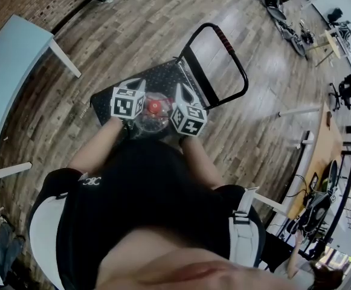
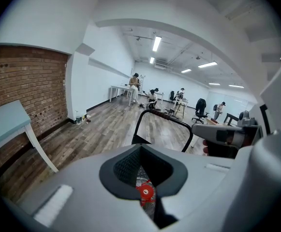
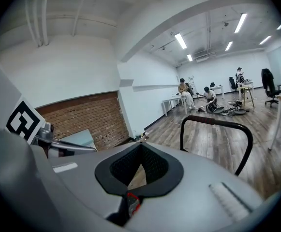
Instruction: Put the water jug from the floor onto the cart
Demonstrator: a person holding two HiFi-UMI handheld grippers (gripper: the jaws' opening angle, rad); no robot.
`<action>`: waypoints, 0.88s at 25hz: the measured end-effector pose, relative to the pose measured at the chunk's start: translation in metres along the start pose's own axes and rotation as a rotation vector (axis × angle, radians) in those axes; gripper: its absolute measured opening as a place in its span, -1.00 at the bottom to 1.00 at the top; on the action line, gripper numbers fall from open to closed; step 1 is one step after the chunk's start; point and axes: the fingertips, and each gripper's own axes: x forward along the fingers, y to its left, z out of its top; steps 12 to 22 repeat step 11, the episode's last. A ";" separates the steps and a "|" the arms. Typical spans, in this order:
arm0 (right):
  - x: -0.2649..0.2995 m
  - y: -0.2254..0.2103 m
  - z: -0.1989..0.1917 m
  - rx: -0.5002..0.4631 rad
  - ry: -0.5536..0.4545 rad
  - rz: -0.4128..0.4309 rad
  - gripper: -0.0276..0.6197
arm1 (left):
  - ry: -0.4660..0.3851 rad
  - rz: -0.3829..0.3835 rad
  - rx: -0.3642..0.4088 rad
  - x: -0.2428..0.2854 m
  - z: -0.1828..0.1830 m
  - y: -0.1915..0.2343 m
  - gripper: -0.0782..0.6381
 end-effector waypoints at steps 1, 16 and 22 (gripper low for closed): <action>-0.001 -0.001 -0.001 0.003 0.003 -0.002 -0.88 | 0.000 0.000 0.003 0.000 -0.001 -0.001 -0.78; -0.005 -0.007 -0.009 0.024 0.023 -0.016 -0.87 | 0.003 0.011 0.007 -0.003 -0.003 -0.004 -0.78; -0.005 -0.007 -0.009 0.024 0.023 -0.016 -0.87 | 0.003 0.011 0.007 -0.003 -0.003 -0.004 -0.78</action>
